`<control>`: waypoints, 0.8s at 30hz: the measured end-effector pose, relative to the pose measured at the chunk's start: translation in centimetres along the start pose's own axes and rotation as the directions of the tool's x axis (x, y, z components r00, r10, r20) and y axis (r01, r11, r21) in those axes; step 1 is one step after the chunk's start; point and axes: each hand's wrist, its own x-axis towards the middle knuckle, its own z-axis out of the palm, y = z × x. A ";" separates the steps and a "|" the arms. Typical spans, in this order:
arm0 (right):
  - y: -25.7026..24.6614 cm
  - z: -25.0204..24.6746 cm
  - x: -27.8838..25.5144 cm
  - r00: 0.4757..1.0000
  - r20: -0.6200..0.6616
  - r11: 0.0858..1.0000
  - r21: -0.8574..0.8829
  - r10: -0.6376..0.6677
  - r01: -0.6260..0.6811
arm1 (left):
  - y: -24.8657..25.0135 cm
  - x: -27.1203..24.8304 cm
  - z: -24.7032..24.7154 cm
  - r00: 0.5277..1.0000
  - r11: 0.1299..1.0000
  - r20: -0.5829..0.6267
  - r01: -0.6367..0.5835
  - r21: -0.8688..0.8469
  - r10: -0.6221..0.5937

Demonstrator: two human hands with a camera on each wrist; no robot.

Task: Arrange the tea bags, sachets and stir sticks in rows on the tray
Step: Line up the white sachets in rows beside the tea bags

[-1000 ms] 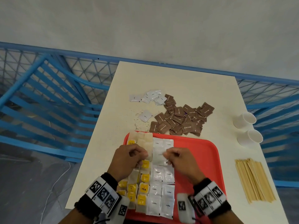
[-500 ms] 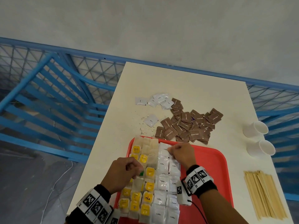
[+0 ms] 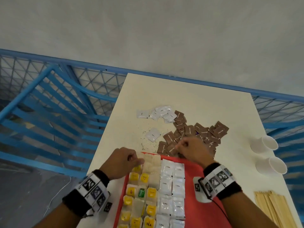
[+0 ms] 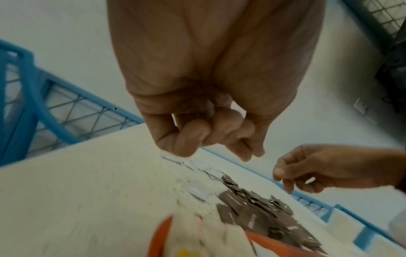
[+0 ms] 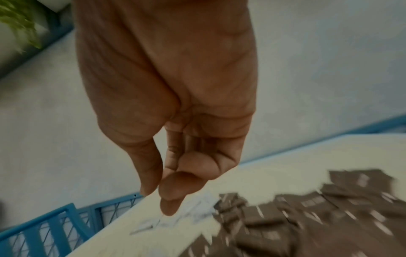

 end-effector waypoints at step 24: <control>-3.7 2.7 23.4 0.997 0.064 0.961 -0.275 0.047 -0.027 | -2.5 25.9 -1.7 0.987 0.851 -0.095 0.159 0.501 -0.128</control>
